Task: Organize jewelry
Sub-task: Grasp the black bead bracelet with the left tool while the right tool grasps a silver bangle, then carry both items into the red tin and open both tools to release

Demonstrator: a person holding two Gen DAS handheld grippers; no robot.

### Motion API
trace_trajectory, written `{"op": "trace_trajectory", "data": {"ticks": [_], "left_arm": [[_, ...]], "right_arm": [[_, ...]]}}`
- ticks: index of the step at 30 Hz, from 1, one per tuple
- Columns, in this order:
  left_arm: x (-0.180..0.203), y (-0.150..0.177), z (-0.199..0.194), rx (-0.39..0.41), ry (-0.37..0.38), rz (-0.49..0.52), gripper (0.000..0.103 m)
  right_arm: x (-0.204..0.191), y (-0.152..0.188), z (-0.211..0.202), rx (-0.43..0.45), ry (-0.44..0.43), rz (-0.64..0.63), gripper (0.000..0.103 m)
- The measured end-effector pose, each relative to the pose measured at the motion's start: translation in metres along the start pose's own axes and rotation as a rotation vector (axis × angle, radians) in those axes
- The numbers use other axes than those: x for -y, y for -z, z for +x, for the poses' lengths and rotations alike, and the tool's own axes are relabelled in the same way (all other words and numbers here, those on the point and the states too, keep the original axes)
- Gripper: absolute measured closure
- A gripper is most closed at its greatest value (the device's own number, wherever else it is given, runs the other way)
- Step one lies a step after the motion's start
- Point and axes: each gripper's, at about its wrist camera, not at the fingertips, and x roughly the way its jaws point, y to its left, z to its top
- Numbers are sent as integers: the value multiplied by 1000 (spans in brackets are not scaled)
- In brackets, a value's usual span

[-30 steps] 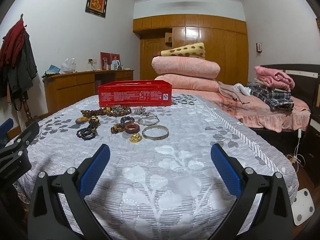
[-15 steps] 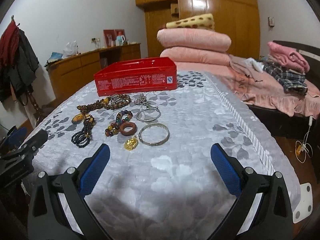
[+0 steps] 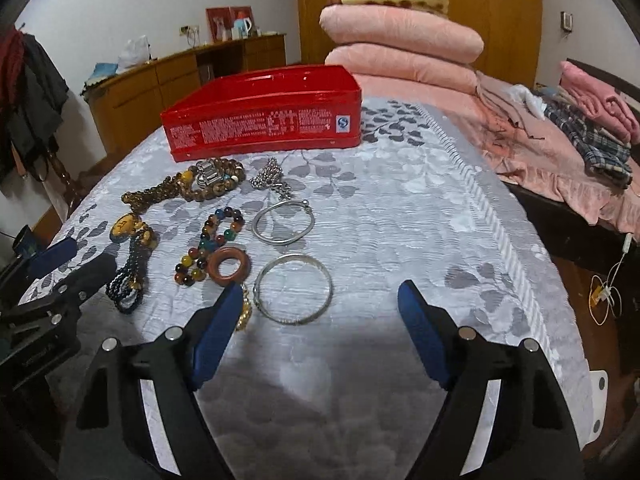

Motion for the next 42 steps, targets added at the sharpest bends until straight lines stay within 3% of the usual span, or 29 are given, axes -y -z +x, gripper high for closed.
{"op": "trace_trajectory", "data": {"ticks": [7, 13, 18, 22, 27, 29, 32, 33, 42], "left_arm": [[5, -10, 22, -78, 37, -4, 40], [6, -12, 39, -155, 72, -13, 42], [9, -14, 43, -165, 76, 8, 43], [7, -12, 41, -160, 62, 21, 58], [12, -14, 44, -161, 37, 44, 58], [14, -15, 45, -161, 36, 48, 59], [10, -15, 43, -153, 38, 30, 73], [9, -14, 42, -151, 44, 23, 76], [4, -10, 32, -132, 97, -10, 84]], "right_arm": [[-2, -8, 22, -86, -4, -8, 32], [-7, -10, 31, -128, 7, -39, 30], [-7, -13, 34, -142, 12, -43, 29], [-7, -11, 31, -139, 22, -48, 29], [-9, -12, 31, -138, 37, -55, 29], [-10, -12, 32, -134, 32, -59, 34], [-12, -10, 29, -127, 21, -63, 45], [-13, -10, 28, -126, 20, -60, 56], [-2, -10, 17, -125, -31, -18, 56]]}}
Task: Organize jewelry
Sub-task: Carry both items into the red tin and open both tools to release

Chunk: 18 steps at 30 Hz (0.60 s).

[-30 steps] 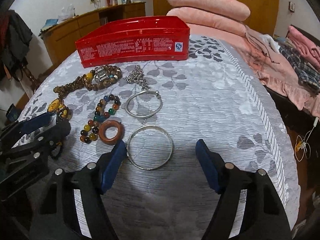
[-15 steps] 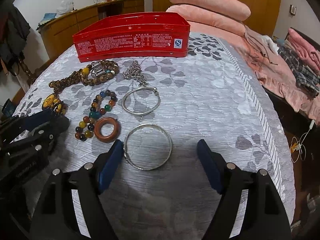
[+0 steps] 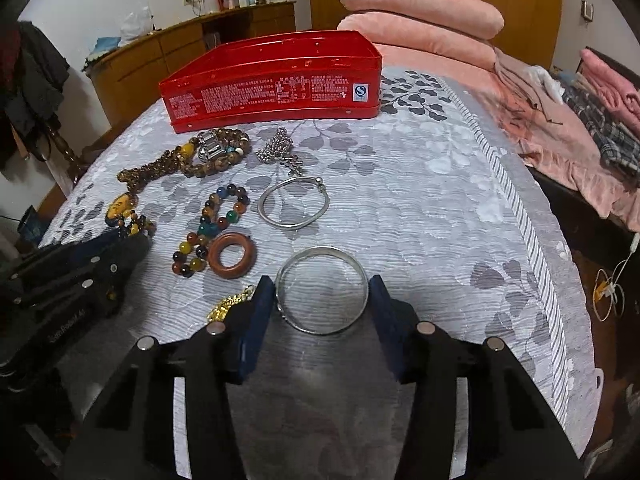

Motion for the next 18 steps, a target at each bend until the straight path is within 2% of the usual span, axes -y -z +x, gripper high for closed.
{"op": "trace_trajectory", "data": {"ticks": [9, 15, 18], "left_arm": [[-3, -15, -20, 83, 24, -14, 85], [-11, -42, -31, 145, 26, -29, 85], [-14, -62, -27, 158, 2, -37, 85]], "right_arm": [[0, -17, -21, 64, -7, -17, 56], [-1, -48, -30, 118, -18, -35, 56], [1, -71, -24, 126, -36, -28, 56]]}}
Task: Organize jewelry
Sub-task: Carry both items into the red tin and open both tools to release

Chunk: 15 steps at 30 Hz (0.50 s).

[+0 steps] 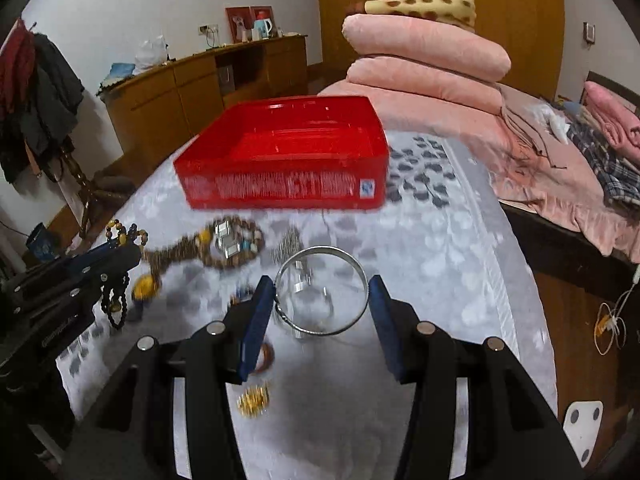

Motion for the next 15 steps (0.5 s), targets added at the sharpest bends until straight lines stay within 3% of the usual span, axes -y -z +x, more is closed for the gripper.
{"op": "trace_trajectory", "data": {"ticks": [9, 15], "left_arm": [[-1, -61, 28, 64, -6, -9, 85], [-5, -102, 66, 73, -20, -26, 85]], "right_arm": [[1, -62, 30, 39, -29, 14, 56], [4, -99, 64, 39, -40, 38, 56]]}}
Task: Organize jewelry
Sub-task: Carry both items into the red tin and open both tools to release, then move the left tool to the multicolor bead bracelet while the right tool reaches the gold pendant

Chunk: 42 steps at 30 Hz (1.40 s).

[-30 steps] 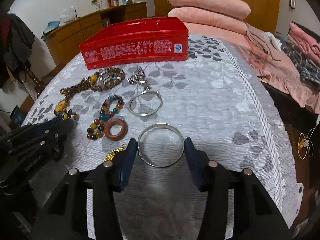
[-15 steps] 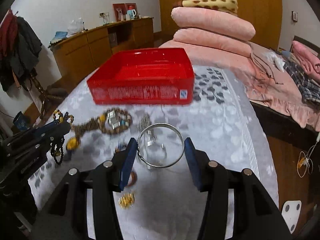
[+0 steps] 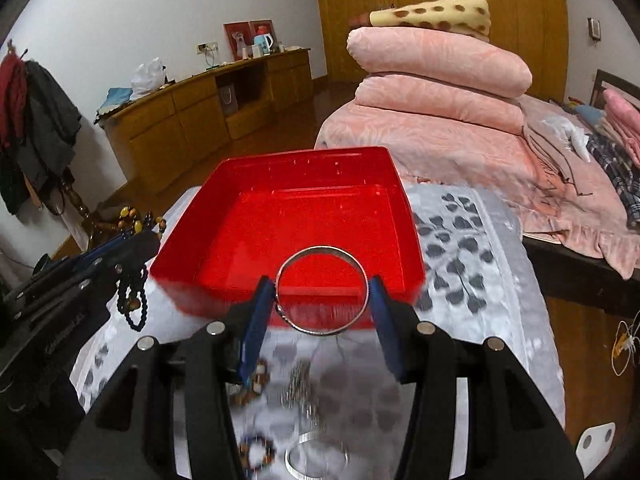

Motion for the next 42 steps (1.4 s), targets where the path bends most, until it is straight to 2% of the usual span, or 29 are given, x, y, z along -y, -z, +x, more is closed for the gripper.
{"op": "trace_trajectory", "data": {"ticks": [6, 11, 12, 13, 15, 20, 22, 24, 27, 34, 38, 42], "left_arm": [[1, -15, 31, -5, -23, 10, 85], [-2, -16, 50, -42, -37, 3, 83], [-3, -17, 52, -48, -41, 0, 80], [-3, -15, 53, -55, -45, -3, 76], [-6, -13, 51, -52, -53, -8, 56], [-11, -13, 34, -27, -58, -13, 52], [-14, -14, 25, -15, -73, -5, 47], [-18, -10, 13, -8, -80, -3, 37], [-24, 5, -11, 6, -94, 16, 31], [-43, 80, -61, -2, -170, 32, 30], [-48, 115, -70, -51, -190, 18, 30], [-47, 138, -74, -102, -158, -17, 31]], "right_arm": [[5, -20, 35, -23, 0, 20, 56], [2, -26, 46, -36, 6, 16, 55], [2, -26, 47, -38, 14, 12, 50], [1, -26, 48, -37, 21, 6, 41], [0, -25, 45, -25, 32, -1, 39], [3, -25, 33, -4, 27, 7, 39], [4, -22, 25, 9, 23, 10, 39], [6, -17, 15, 18, 18, 14, 39], [7, 3, -3, 27, 9, 7, 37], [5, 87, -48, 45, 33, 16, 36], [-8, 132, -60, 22, 50, -5, 36], [-13, 160, -64, -11, 53, 21, 41]]}}
